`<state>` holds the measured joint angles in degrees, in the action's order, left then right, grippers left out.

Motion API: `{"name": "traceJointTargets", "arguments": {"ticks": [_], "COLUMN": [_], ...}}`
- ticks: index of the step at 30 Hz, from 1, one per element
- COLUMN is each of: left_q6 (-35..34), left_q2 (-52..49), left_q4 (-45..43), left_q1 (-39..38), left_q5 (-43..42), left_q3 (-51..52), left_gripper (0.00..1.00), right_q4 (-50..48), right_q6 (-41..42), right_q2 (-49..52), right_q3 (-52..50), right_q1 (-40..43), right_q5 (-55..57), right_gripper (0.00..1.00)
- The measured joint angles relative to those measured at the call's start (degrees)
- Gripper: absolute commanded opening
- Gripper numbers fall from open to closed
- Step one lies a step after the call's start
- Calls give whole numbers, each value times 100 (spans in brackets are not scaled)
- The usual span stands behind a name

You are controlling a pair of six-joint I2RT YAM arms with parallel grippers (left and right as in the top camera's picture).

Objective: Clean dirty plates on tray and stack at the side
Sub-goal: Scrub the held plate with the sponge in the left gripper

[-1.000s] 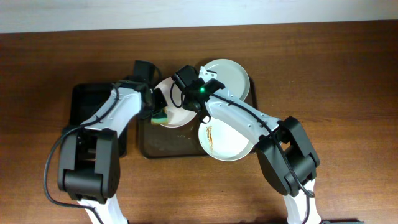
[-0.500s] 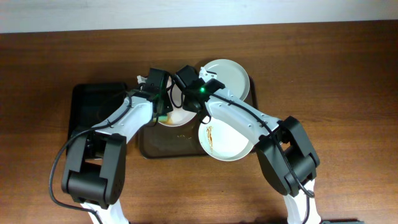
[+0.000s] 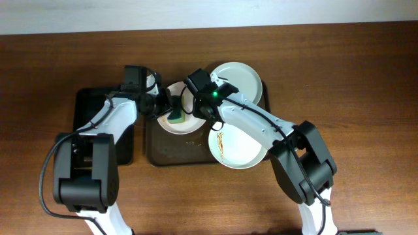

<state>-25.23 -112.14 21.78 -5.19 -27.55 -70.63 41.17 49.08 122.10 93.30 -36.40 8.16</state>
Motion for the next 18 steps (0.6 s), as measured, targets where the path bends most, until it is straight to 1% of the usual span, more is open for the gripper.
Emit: {"name": "traceJointTargets", "arguments": {"ticks": [1, 5, 9, 10, 11, 14, 18], "left_q6": [92, 831, 1672, 1978, 2105, 2474, 2743], "left_q2": [0, -2, -2, -2, 0, 2, 0], "left_q4": [24, 472, 826, 925, 929, 715, -120], "left_q1": [48, 11, -157, -155, -157, -221, -219], "left_q5": [-94, -160, 142, 225, 323, 1198, 2129], "left_q3": [2, 4, -11, -15, -15, -4, 11], "left_gripper": [1, 1, 1, 1, 1, 1, 1], "right_q4": [-15, -74, -50, -55, -55, -44, 59], "right_q6": [-2, -22, -50, -87, -114, -136, -151], "right_q2": [0, 0, 0, 0, 0, 2, 2], "right_q3": [0, 0, -33, -37, -46, -52, -96], "right_q1": [0, 0, 0, 0, 0, 0, 0], "right_q5": [-20, -59, -114, -170, -221, -337, -573], "right_gripper": [4, 4, 4, 4, 4, 4, 4]}}
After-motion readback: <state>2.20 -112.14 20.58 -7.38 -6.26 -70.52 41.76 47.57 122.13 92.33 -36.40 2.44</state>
